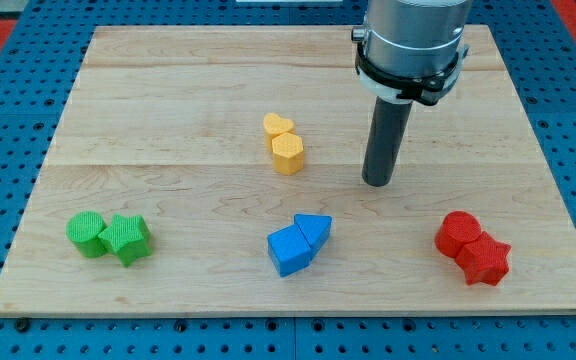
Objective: Point your arm at the bottom center
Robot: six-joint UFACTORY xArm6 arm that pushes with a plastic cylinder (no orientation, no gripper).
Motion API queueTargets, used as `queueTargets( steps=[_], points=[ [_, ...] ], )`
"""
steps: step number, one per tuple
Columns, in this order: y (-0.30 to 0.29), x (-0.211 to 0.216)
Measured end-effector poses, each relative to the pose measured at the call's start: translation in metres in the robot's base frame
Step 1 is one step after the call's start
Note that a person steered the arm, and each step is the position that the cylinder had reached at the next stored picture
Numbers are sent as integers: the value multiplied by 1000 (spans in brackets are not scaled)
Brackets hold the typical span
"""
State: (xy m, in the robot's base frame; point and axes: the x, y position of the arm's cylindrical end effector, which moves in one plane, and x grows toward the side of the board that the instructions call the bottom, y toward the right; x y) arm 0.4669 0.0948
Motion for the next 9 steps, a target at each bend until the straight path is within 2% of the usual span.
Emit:
queueTargets(
  steps=[6,9],
  points=[
    [-2,8],
    [-20,9]
  ],
)
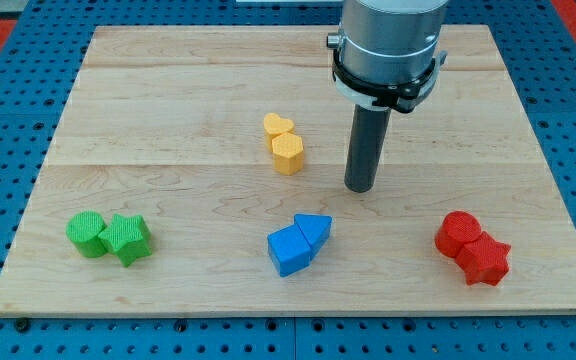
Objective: Point your arm at the bottom center
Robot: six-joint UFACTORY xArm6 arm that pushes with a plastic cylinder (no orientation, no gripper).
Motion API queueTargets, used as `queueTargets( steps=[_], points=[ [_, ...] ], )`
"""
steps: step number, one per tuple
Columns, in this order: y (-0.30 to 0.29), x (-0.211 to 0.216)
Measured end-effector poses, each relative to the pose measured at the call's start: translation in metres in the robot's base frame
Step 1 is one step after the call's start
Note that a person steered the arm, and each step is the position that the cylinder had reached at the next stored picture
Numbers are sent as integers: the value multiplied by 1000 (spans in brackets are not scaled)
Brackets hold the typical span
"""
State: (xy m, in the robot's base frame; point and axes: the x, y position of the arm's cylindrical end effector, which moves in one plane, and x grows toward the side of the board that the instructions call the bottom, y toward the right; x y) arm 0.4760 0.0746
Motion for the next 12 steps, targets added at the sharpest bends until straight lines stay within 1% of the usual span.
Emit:
queueTargets(
  steps=[2,4,5,7,9,10,11,12],
  points=[
    [-2,21],
    [-2,25],
    [-2,43],
    [-2,51],
    [-4,84],
    [-14,95],
    [-16,95],
    [-24,114]
  ],
)
